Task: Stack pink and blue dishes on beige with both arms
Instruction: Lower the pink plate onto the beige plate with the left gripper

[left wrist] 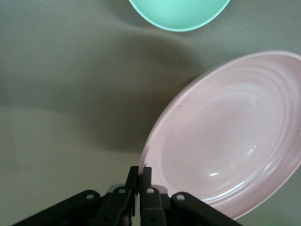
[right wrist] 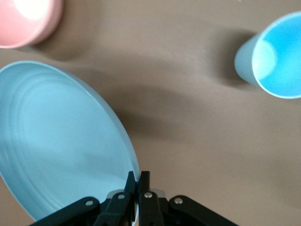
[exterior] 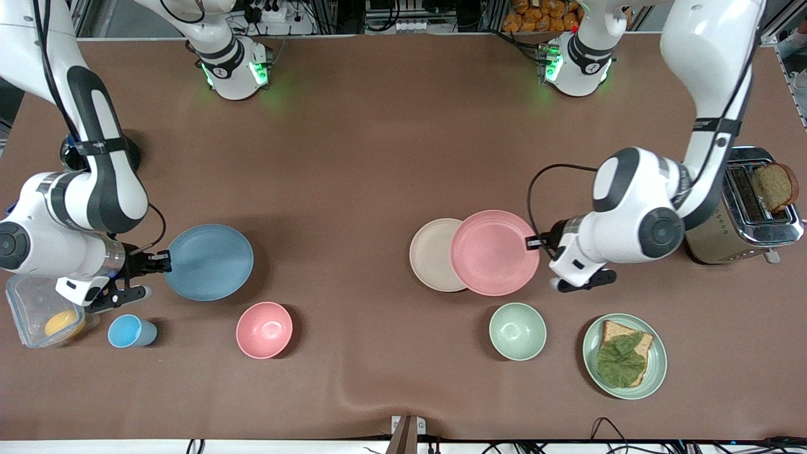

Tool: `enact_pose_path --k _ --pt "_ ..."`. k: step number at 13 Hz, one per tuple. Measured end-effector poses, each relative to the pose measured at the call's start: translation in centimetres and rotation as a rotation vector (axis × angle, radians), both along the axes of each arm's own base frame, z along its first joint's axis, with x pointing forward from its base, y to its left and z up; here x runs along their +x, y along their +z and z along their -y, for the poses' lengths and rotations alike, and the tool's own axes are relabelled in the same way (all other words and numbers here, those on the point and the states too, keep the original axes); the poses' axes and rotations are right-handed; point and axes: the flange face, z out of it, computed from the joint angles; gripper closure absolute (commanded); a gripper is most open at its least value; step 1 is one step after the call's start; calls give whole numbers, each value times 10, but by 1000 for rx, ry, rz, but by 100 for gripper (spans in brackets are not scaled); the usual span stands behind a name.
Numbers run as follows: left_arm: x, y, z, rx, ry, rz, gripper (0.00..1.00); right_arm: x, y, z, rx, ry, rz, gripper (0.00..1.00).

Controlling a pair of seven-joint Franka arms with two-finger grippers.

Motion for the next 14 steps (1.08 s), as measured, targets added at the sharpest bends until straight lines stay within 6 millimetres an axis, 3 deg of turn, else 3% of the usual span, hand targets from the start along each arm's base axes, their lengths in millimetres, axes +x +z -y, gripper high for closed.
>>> enact_pose_path --k 6,11,14 --pt "-24 -51 15 14 2 -28 100 -2 19 -37 76 -91 -92 100" --pt "-38 -67 38 10 -12 4 100 -3 19 -57 79 -130 -109 100" --pt "-44 -80 45 4 -7 23 100 -3 19 -59 81 -134 -113 100"
